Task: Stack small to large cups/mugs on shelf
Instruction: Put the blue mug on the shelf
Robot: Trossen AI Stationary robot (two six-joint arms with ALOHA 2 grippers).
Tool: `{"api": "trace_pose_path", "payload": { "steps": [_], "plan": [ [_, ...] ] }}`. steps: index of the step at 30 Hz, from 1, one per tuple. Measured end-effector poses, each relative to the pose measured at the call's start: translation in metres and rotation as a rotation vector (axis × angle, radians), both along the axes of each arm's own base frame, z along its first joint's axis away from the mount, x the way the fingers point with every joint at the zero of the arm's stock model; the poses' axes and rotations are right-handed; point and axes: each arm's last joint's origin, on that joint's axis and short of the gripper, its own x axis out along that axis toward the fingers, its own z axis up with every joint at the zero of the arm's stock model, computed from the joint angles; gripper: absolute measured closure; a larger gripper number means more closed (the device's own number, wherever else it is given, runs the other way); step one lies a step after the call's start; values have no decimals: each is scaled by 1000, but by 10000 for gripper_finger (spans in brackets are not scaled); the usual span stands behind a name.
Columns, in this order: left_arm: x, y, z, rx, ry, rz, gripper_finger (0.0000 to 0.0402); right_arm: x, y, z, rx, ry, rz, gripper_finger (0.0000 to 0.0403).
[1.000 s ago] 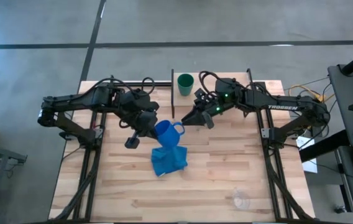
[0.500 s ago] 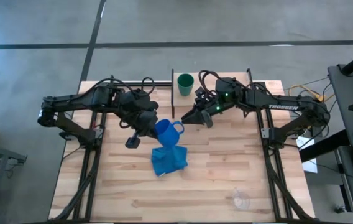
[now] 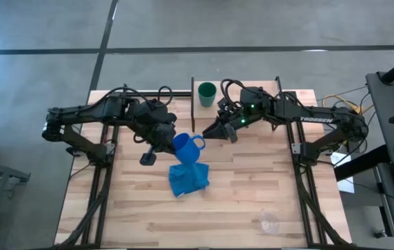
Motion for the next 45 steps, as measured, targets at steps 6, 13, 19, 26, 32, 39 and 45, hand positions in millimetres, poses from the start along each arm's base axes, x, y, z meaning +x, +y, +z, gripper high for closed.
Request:
{"api": "trace_pose_path", "payload": {
  "steps": [6,13,19,26,32,39,45],
  "plan": [
    [0,0,0,0,-3,0,402,0,0,-7,-17,49,7,257],
    [1,0,1,-4,-11,-14,402,8,-1,-22,-44,120,20,266],
    [1,0,0,-6,-9,-15,402,16,-2,-33,-45,150,25,262],
    [1,0,1,-6,-10,-15,402,20,-3,-37,-60,145,30,263],
    [1,0,1,-6,-10,-15,402,21,-3,-33,-88,103,35,288],
    [1,0,1,-10,-8,-12,401,21,-3,-33,-97,95,40,343],
    [1,0,1,-13,-7,-10,401,21,-3,-32,-137,77,51,350]
  ]
}}
